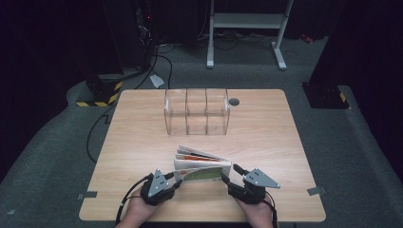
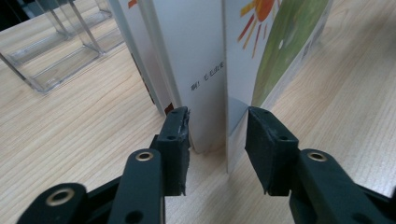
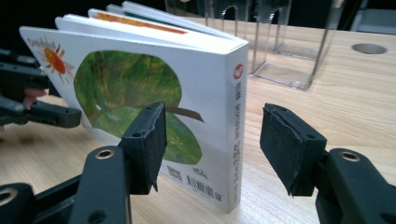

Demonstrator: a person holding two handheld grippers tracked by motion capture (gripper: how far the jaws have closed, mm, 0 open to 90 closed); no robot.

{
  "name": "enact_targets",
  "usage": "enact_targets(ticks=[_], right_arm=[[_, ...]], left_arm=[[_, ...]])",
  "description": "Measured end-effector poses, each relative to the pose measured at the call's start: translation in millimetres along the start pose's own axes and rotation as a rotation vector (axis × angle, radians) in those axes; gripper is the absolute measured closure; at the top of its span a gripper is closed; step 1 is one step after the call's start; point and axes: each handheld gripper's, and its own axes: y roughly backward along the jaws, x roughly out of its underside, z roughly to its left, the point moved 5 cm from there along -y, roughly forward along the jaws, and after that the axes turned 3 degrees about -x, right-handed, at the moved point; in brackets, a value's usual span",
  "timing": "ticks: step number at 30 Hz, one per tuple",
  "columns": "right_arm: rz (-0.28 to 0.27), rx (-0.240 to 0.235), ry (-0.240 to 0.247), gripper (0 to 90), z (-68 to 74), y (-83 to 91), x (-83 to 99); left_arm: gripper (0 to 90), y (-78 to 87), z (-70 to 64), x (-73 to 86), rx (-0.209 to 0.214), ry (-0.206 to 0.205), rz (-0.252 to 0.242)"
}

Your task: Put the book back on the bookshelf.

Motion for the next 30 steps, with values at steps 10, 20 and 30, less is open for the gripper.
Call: enact_targets(ticks=[10, 20, 30], right_arm=[[-0.008, -0.027, 0.054, 31.7, -1.7, -10.5, -3.9], [0.009, -0.044, 0.036, 22.2, -1.6, -17.7, -13.2], [-0.021, -0.045, 0.083, 34.3, 2.7, -22.3, -21.0]], left_arm=[[52.6, 6.2, 6.2, 7.5, -0.06, 0.004, 0.018], [49.2, 11.2, 21.1, 19.1, -0.11, 0.068, 0.067], [46.6, 14.0, 56.7, 42.9, -0.247, 0.178, 0.187]])
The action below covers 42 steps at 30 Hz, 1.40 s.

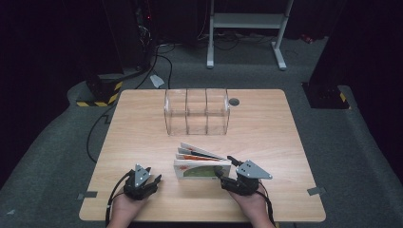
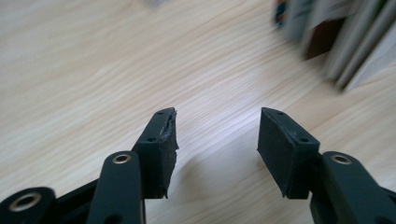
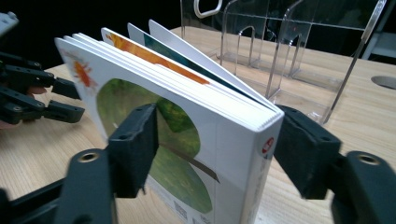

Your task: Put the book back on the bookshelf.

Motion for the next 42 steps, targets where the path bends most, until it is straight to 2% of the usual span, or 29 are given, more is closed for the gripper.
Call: enact_targets(ticks=[3, 7, 18, 23, 27, 33, 42], right_arm=[[-0.016, -0.014, -0.001, 40.4, 0.9, -0.9, -1.9], [-0.02, -0.003, 0.006, 44.1, 0.8, -1.6, -2.6], [-0.03, -0.021, 0.036, 61.1, 5.1, -1.3, -1.8], [-0.031, -0.038, 0.044, 73.9, 10.4, -0.8, -1.5], [-0.029, -0.018, 0.05, 74.2, 12.3, -0.9, -1.7], [-0.033, 0.01, 0.043, 74.3, 11.1, 2.8, -0.3], [-0.04, 0.079, 0.018, 74.1, 1.9, 15.8, 3.7]], left_arm=[[45.6, -1.3, 6.4, 3.6, -0.015, 0.019, 0.014], [45.1, -1.4, 9.5, 4.6, -0.023, 0.037, 0.015], [43.7, -1.4, 12.0, 5.6, 0.005, 0.058, 0.02], [42.8, -1.7, 12.5, 5.7, 0.015, 0.064, 0.022], [41.5, -2.5, 14.0, 5.6, 0.021, 0.079, 0.025], [40.4, -4.3, 17.2, 4.9, 0.004, 0.09, 0.032], [39.0, -10.7, 25.4, 2.6, -0.01, 0.154, 0.047]])
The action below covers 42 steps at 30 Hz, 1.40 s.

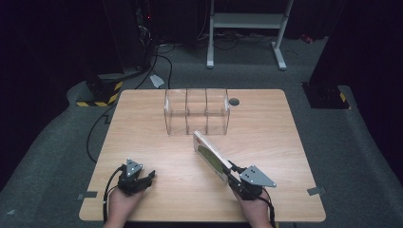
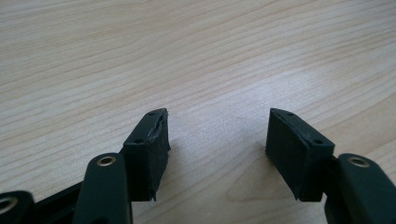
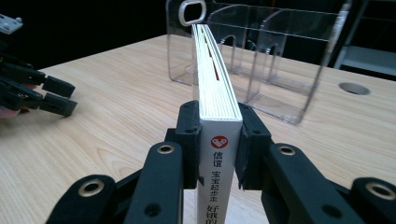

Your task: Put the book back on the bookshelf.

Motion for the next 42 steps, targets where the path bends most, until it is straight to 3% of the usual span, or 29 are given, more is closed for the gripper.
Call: enact_targets(ticks=[9, 13, 17, 25, 42], right_arm=[[-0.006, 0.068, -0.053, 73.7, -10.5, 14.2, 4.3], [-0.006, 0.078, -0.048, 73.0, -9.6, 16.1, 4.9], [-0.003, 0.09, -0.033, 69.7, -6.2, 14.6, 4.1], [0.017, 0.114, -0.053, 60.9, -2.8, 3.3, 2.3], [0.047, 0.162, -0.042, 66.5, -0.9, -0.4, -4.2]], left_arm=[[32.8, -5.0, 3.2, -2.6, 0.025, 0.016, 0.009], [31.3, -5.5, 2.9, -2.9, 0.028, 0.012, 0.011], [31.3, -5.5, 2.9, -2.9, 0.028, 0.013, 0.011], [31.3, -5.4, 2.8, -2.8, 0.028, 0.013, 0.011], [29.6, -5.2, 2.3, -2.6, 0.021, 0.012, 0.014]])
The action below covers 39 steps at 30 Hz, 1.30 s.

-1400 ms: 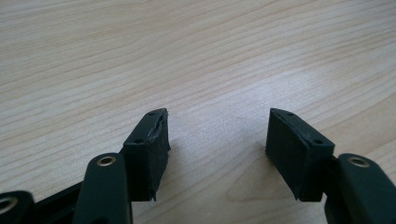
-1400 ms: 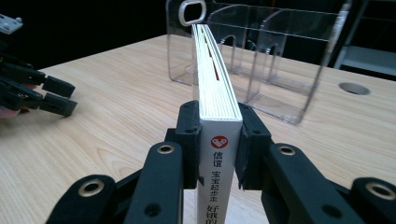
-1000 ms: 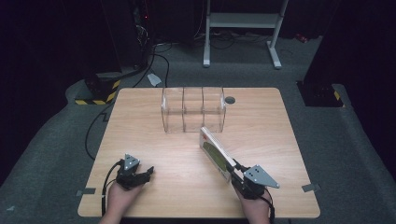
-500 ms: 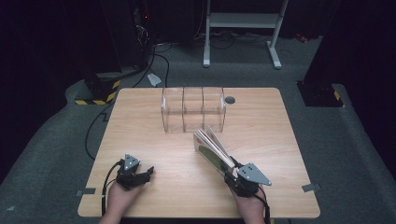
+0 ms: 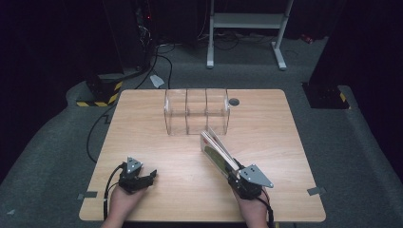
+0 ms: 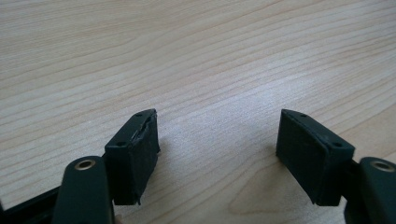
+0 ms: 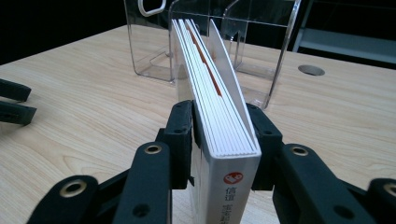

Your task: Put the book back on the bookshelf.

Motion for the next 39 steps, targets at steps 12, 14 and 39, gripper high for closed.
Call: enact_targets(ticks=[12, 14, 39], right_arm=[[0.033, -0.017, 0.003, 74.6, 0.4, -4.3, 0.4], [0.028, -0.017, -0.006, 74.9, -0.5, -3.3, 1.0], [-0.027, 0.043, 0.012, 75.5, -18.0, 4.7, -23.8]], left_arm=[[28.9, 0.4, -1.0, 0.5, 0.003, 0.004, 0.0], [28.9, 0.4, -1.1, 0.5, 0.004, 0.004, 0.0], [28.7, 0.5, -1.6, 0.6, 0.005, 0.003, 0.0]])
